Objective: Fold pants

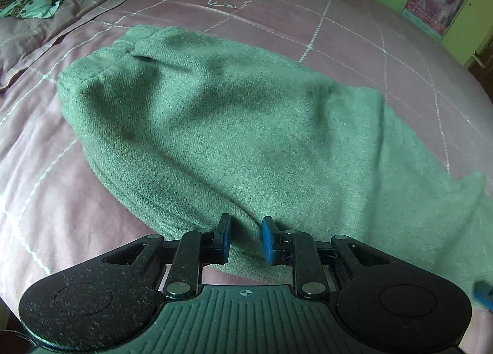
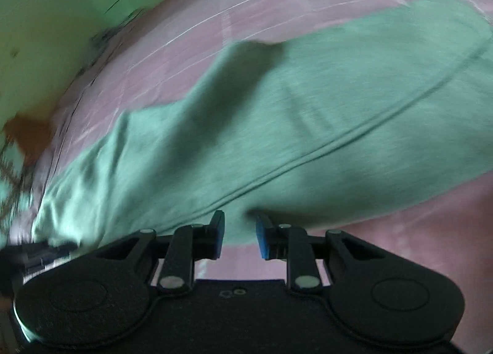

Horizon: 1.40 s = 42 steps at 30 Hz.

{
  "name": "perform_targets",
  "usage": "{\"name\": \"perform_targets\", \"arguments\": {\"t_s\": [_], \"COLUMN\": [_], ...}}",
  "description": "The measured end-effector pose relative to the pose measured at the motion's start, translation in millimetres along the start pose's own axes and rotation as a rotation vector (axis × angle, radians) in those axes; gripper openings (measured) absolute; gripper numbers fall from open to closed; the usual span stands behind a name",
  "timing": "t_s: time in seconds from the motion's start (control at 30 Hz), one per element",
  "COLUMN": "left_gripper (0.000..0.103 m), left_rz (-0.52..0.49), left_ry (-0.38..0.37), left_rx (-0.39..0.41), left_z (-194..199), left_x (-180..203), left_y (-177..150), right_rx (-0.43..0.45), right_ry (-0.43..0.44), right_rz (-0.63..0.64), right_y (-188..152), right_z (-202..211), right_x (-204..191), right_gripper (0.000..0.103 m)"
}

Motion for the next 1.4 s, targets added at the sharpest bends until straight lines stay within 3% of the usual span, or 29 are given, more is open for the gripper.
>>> {"name": "perform_targets", "arguments": {"t_s": [0.2, 0.33, 0.4, 0.53, 0.63, 0.77, 0.8, 0.87, 0.93, 1.03, 1.13, 1.17, 1.23, 1.4], "left_gripper": [0.022, 0.022, 0.022, 0.022, 0.022, 0.022, 0.023, 0.023, 0.024, 0.025, 0.034, 0.04, 0.043, 0.044], "left_rz": [-0.017, -0.036, -0.044, -0.059, -0.076, -0.11, -0.118, -0.109, -0.105, -0.134, -0.149, -0.154, -0.187, -0.198], "left_ry": [0.045, 0.055, 0.055, 0.052, 0.058, 0.088, 0.096, 0.083, 0.051, 0.018, 0.013, 0.02, 0.035, 0.056], "left_rx": [0.007, 0.015, 0.015, 0.022, 0.033, 0.052, 0.057, 0.068, 0.076, 0.065, 0.017, 0.011, 0.02, 0.021], "left_z": [-10.5, -11.4, -11.3, -10.5, -9.9, -6.9, -4.4, 4.0, 11.2, 12.4, 1.3, -2.6, -8.9, -9.8], "left_x": [6.0, 9.1, 9.1, 9.1, 10.2, 17.2, 19.8, 24.4, 32.5, 51.2, 64.7, 67.3, 72.6, 78.7], "left_y": [2.3, 0.9, 0.5, -0.7, -2.6, -4.9, -4.7, -4.4, -5.5, -13.0, -24.1, -28.7, -35.9, -37.6], "right_rx": [0.096, 0.167, 0.198, 0.302, 0.294, 0.133, 0.13, 0.156, 0.202, 0.242, 0.255, 0.26, 0.267, 0.295], "right_ry": [-0.005, 0.008, 0.004, -0.016, -0.018, -0.118, -0.109, -0.098, -0.074, -0.101, -0.163, -0.184, -0.205, -0.236], "right_rz": [-0.225, -0.365, -0.354, -0.184, -0.132, -0.106, -0.121, -0.129, -0.13, -0.153, -0.213, -0.248, -0.312, -0.384], "right_y": [17.0, 11.9, 9.7, 5.4, -7.5, -30.7, -30.7, -26.1, -20.9, -7.6, 5.3, 10.8, 18.3, 43.5], "right_z": [-11.7, -15.4, -6.0, 44.1, 63.2, 30.3, 26.8, 36.9, 53.6, 68.3, 66.9, 67.3, 65.8, 53.1], "right_x": [42.0, 61.3, 56.5, 37.0, 33.4, 48.3, 52.2, 54.7, 58.6, 84.9, 119.8, 136.1, 157.9, 205.9], "right_gripper": [0.022, 0.012, 0.01, 0.006, 0.006, 0.009, 0.011, 0.029, 0.034, 0.034, 0.034, 0.034, 0.034, 0.021]}}
Point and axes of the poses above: each gripper's, at about its wrist camera, not at the fingertips, and z roughly against the way its jaws point, x to its right, y to its top, the point moved 1 cm from there along -z, roughly the way its jaws point, and after that the axes turned 9 degrees about z, right-handed, at the moved point
